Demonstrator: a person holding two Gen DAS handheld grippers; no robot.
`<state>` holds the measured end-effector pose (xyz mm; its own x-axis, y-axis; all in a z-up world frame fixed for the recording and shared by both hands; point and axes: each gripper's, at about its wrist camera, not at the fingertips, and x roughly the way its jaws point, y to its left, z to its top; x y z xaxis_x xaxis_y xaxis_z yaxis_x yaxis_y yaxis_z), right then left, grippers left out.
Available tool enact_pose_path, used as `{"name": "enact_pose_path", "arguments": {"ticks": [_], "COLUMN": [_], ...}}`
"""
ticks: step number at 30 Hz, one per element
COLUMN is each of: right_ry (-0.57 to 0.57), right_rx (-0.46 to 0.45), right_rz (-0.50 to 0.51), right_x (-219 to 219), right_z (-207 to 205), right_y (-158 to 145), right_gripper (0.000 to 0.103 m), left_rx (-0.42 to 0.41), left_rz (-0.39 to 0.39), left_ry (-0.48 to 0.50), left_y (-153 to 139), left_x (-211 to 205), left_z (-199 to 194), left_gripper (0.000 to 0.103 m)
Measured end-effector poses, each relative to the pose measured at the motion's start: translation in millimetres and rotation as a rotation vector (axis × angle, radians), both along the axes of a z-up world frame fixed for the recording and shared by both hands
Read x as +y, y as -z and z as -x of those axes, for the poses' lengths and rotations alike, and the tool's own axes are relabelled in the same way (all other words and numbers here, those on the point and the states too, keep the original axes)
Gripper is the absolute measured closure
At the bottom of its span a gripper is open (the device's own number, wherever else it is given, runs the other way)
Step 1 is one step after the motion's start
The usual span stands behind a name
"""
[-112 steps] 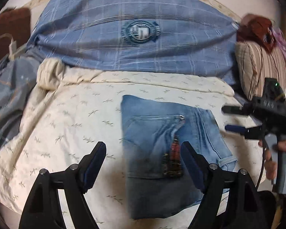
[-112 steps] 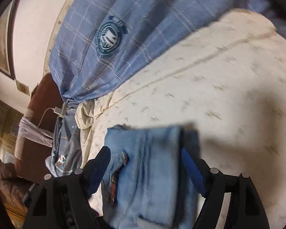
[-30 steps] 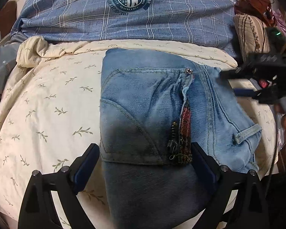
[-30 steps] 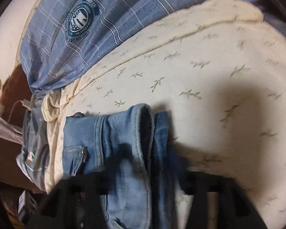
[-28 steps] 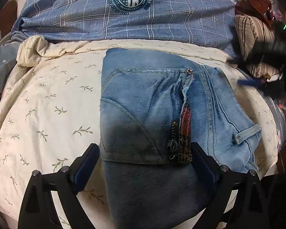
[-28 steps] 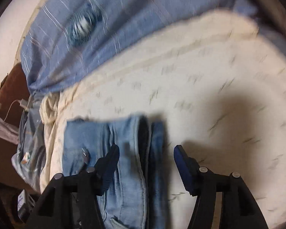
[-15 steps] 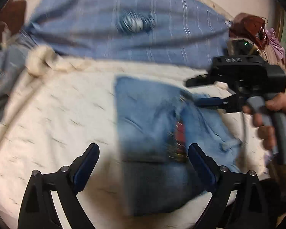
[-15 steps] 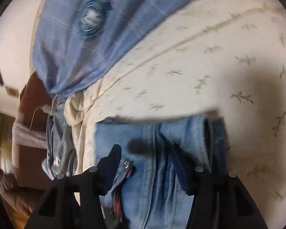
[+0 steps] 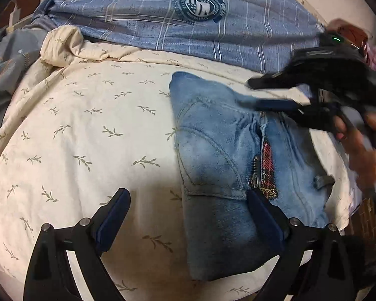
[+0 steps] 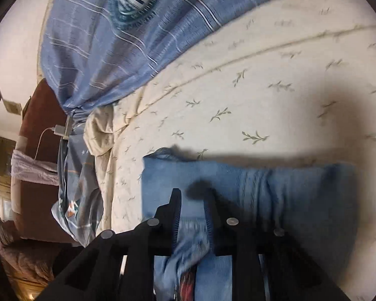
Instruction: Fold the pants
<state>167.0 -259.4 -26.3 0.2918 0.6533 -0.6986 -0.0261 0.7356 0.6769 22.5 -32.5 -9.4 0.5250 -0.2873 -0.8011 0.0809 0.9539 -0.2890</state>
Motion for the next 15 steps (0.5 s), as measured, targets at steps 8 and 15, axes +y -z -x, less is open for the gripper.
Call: {"name": "enact_pose_path", "arguments": {"ticks": [8, 15], "right_ry": [-0.065, -0.085], "right_rx": [0.008, 0.036], "right_rz": [0.088, 0.075], "right_x": [-9.3, -11.1], "right_z": [26.3, 24.9], "right_y": [16.8, 15.1], "right_gripper": [0.022, 0.022], "left_rx": [0.133, 0.231], "left_rz": [0.306, 0.394], "left_ry": [-0.115, 0.011], "left_y": [14.5, 23.9], "left_x": [36.9, 15.5], "left_z": [-17.4, -16.5], "left_gripper": [0.008, 0.013]}}
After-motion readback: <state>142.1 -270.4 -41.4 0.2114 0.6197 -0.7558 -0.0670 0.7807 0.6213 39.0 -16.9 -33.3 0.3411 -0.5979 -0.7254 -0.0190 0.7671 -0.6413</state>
